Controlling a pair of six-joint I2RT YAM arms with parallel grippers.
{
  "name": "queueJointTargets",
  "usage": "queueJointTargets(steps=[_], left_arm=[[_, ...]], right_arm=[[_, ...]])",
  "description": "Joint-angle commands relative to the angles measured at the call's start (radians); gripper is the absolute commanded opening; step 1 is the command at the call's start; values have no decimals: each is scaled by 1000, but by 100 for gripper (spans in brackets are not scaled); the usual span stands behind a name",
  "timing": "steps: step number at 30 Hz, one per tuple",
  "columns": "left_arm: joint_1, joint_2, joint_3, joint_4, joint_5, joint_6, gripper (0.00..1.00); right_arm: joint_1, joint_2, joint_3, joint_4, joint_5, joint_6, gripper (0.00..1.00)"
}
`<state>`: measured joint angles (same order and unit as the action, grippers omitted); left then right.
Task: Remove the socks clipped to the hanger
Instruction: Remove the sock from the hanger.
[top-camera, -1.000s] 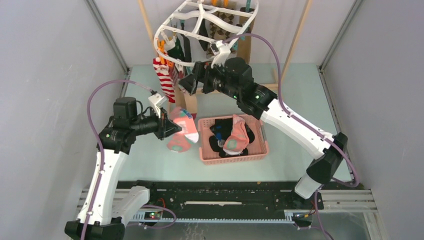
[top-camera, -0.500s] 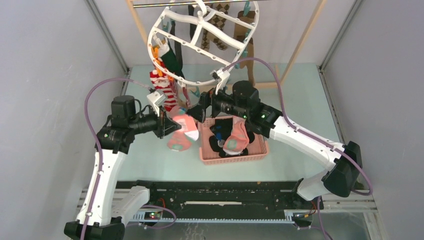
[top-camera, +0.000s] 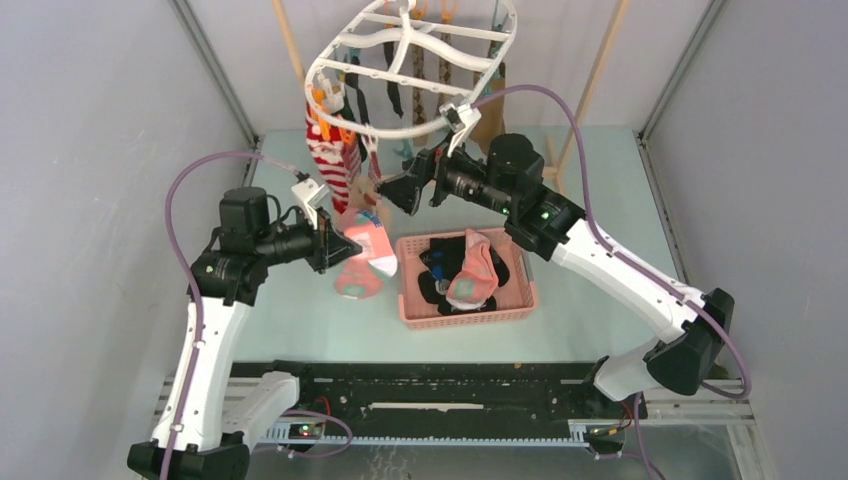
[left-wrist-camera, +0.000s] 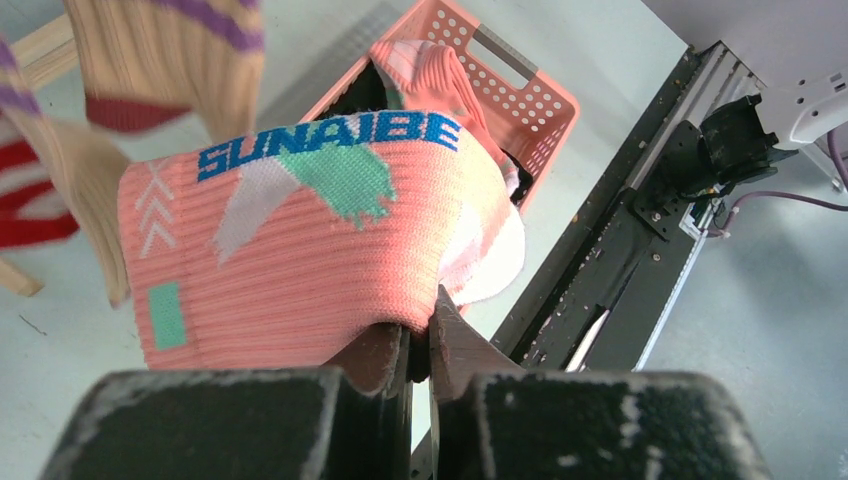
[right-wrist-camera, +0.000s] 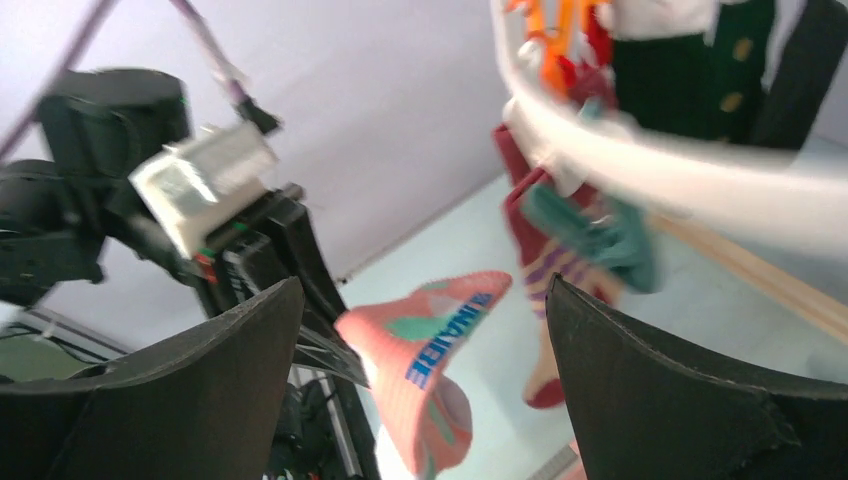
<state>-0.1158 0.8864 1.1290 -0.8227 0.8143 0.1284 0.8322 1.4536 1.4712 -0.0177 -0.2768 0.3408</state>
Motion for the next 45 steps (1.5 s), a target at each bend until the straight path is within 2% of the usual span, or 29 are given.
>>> queueJointTargets(steps=[1, 9, 15, 19, 22, 28, 36, 42, 45], left_arm=[[-5, -2, 46, 33, 6, -16, 8], [-6, -14, 34, 33, -1, -13, 7], [-5, -21, 31, 33, 4, -16, 7], [-6, -20, 32, 34, 20, -25, 8], [-6, -19, 38, 36, 31, -40, 8], [-6, -21, 43, 37, 48, -64, 8], [-6, -31, 64, 21, 80, -96, 8], [-5, -30, 84, 6, 109, -116, 8], [-6, -30, 97, 5, 126, -122, 8]], right_arm=[[10, -19, 43, -9, -28, -1, 100], [-8, -22, 64, 57, -13, 38, 100], [-14, -85, -41, 116, -79, 30, 99], [25, -106, -130, 96, -172, -91, 99], [104, -102, -181, 47, -135, -236, 100], [245, -74, -256, 141, -26, -473, 100], [279, 5, -257, 250, -12, -540, 97], [298, 42, -258, 241, 38, -573, 87], [300, 38, -258, 223, 20, -577, 74]])
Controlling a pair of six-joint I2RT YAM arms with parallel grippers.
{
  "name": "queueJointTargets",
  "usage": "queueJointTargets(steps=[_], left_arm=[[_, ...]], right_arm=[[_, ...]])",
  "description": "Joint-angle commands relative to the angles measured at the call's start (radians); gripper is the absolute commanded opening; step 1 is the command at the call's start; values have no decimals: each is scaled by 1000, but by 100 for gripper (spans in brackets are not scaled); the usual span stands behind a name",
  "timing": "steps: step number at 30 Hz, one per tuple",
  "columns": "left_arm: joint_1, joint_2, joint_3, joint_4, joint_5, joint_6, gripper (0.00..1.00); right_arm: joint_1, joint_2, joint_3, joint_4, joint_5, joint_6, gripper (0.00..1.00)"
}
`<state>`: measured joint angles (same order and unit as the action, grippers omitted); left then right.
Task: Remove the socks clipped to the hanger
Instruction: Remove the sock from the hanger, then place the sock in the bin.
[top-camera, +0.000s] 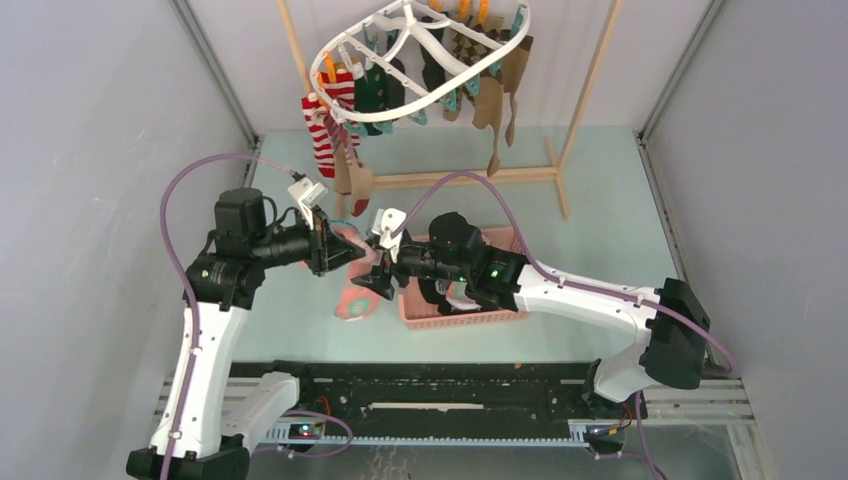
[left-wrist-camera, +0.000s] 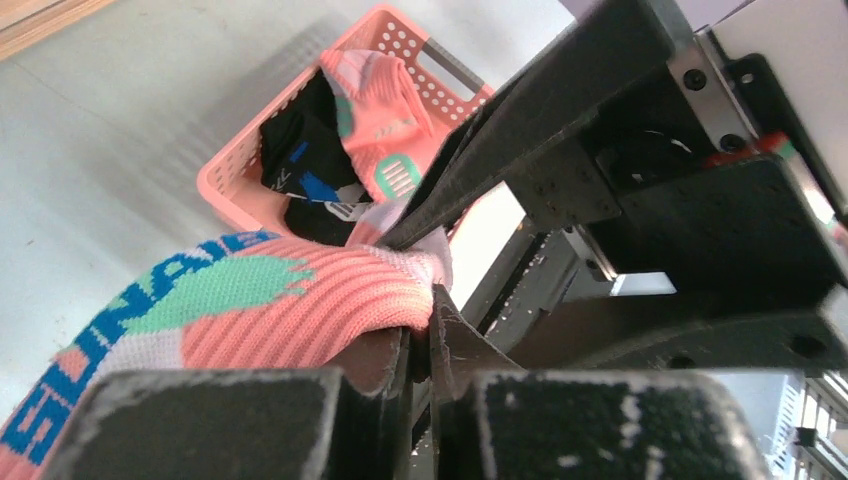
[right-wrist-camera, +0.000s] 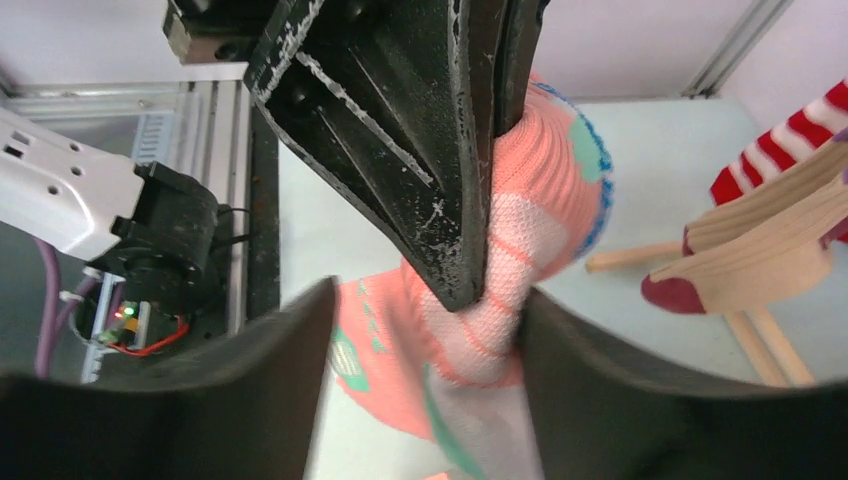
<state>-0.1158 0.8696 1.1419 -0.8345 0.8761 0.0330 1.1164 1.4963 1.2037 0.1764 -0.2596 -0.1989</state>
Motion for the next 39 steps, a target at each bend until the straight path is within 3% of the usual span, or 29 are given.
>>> queueJointTargets(steps=[1, 5, 9, 10, 14, 15, 17, 20, 24, 30, 35, 39], left_arm=[[-7, -11, 88, 17, 68, -27, 8], [-6, -10, 100, 16, 70, -59, 9], [-6, -11, 103, 15, 63, -65, 14], [-6, -12, 105, 15, 60, -66, 23], [-7, -15, 123, 12, 23, -71, 93], [-6, -15, 129, 10, 7, -71, 99], [-4, -16, 140, 0, -26, -69, 100], [2, -23, 141, -16, -56, -53, 100], [50, -33, 110, -11, -55, -45, 100], [173, -11, 88, -3, 5, -49, 100], [178, -21, 71, 10, -2, -49, 100], [178, -20, 68, 15, -9, -54, 100]], right_arm=[[14, -7, 10, 20, -21, -37, 62], [8, -14, 10, -32, -87, -30, 37], [0, -20, 11, -90, -132, -22, 1], [-2, -22, 11, -108, -136, -21, 0], [-14, -34, 10, -188, -130, 10, 0], [-22, -37, 10, -219, -127, 23, 0], [-48, -48, -7, -239, -110, 76, 0], [-125, -93, -78, -210, -89, 184, 11], [-210, -188, -232, -128, 24, 318, 4], [-322, -224, -349, -170, 155, 531, 0], [-420, -189, -380, -287, 306, 745, 0], [-438, -203, -458, -274, 457, 884, 0]])
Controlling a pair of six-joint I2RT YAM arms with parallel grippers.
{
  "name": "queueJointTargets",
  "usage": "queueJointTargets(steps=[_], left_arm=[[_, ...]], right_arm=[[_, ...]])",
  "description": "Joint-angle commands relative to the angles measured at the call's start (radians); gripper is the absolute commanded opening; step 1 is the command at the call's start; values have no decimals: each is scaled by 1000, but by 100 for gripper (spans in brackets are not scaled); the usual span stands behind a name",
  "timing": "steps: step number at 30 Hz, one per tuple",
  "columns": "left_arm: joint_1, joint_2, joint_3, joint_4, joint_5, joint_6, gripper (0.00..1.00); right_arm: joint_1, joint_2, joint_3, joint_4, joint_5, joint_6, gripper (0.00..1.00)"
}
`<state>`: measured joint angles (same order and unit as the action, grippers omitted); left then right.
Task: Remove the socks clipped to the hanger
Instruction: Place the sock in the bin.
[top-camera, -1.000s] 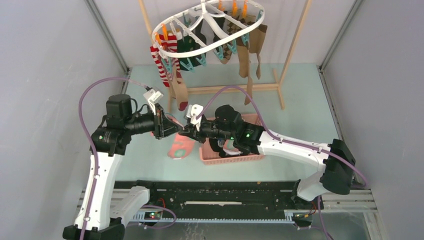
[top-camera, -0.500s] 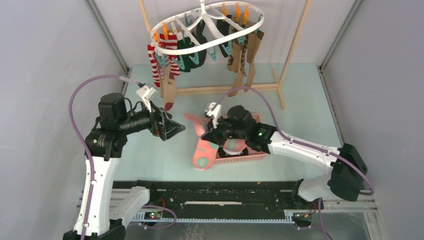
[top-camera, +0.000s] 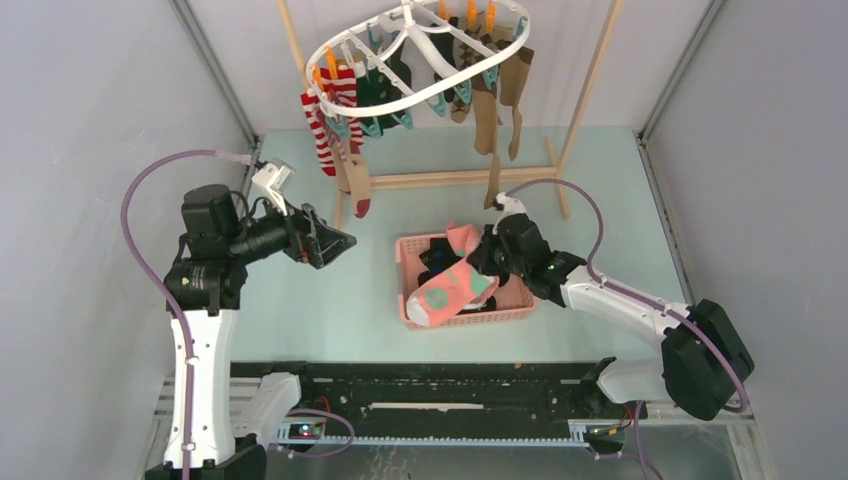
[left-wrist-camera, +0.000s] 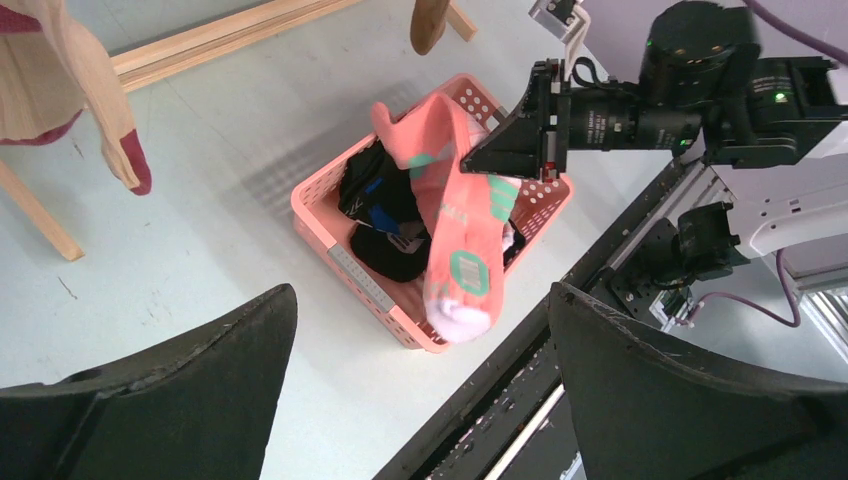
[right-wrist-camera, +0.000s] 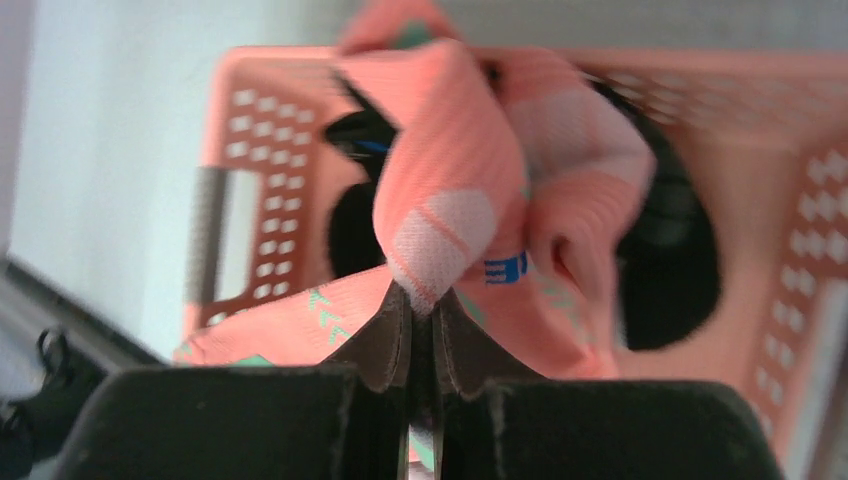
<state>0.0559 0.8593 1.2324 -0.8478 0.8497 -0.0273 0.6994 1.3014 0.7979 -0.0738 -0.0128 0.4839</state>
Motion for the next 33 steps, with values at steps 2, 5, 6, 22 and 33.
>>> queueJointTargets(steps=[2, 5, 6, 22, 33], left_arm=[[7, -9, -25, 35, 17, 2, 100], [7, -4, -24, 44, 23, -7, 100], [7, -3, -24, 47, 25, -11, 100], [21, 7, -19, 49, 44, -6, 100], [44, 14, -21, 51, 45, -11, 100]], right_arm=[[-16, -13, -79, -40, 318, 268, 0], [-17, -11, -112, -48, 405, 362, 0], [-14, -3, -112, -54, 420, 392, 0], [42, -329, -106, -126, 364, 355, 51], [-104, -27, 54, 95, 211, 275, 27]])
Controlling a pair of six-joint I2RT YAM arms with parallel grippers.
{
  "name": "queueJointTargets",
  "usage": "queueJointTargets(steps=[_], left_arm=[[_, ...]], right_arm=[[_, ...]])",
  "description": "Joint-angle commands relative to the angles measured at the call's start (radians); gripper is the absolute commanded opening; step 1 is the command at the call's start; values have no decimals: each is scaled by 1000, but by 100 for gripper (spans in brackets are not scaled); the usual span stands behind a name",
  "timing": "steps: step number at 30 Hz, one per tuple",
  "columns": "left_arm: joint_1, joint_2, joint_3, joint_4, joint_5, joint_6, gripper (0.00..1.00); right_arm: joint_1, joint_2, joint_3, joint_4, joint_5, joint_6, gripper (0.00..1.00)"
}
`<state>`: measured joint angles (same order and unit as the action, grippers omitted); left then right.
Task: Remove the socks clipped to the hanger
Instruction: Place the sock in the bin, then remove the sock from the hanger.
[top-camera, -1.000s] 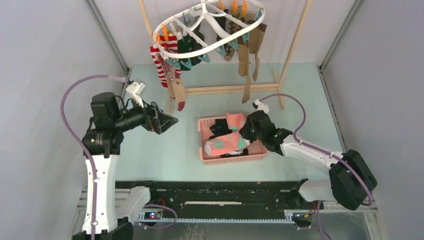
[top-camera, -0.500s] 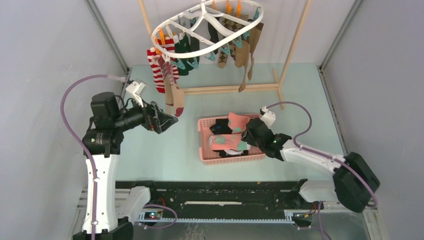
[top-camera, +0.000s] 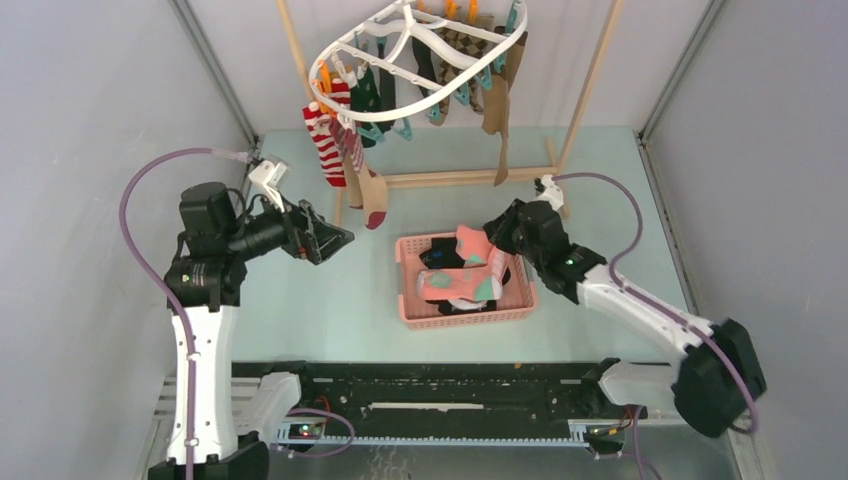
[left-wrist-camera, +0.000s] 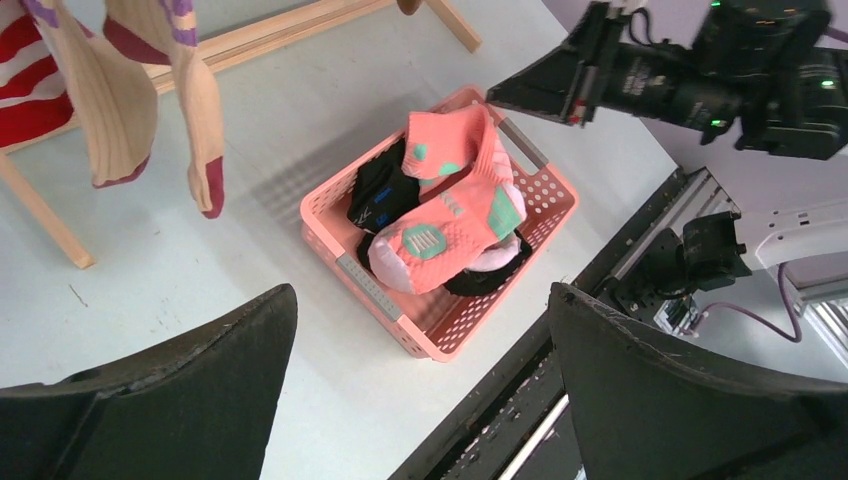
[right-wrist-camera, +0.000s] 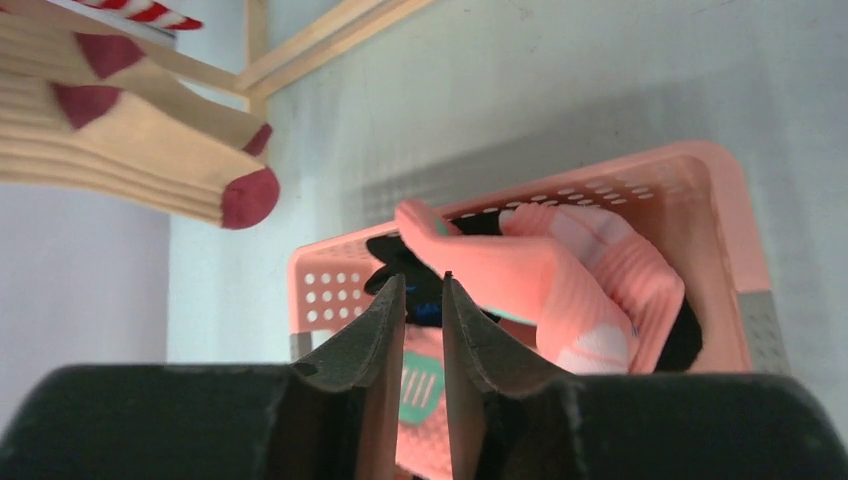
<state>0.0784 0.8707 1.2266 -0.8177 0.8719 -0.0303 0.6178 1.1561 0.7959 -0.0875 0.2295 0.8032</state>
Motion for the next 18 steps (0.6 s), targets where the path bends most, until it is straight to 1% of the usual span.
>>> queueJointTargets(steps=[1, 5, 9, 13, 18], left_arm=[[28, 7, -14, 18, 24, -6, 100], [60, 17, -9, -3, 38, 7, 100], [87, 17, -7, -12, 48, 19, 100], [92, 20, -7, -7, 57, 20, 100], [98, 22, -2, -4, 58, 13, 100]], right_arm=[[-30, 156, 67, 133, -32, -46, 26], [-35, 266, 88, 159, -42, -31, 19], [6, 320, 87, 102, 17, -20, 12], [24, 355, 55, 110, 33, 13, 10], [41, 401, 45, 116, 54, 12, 9]])
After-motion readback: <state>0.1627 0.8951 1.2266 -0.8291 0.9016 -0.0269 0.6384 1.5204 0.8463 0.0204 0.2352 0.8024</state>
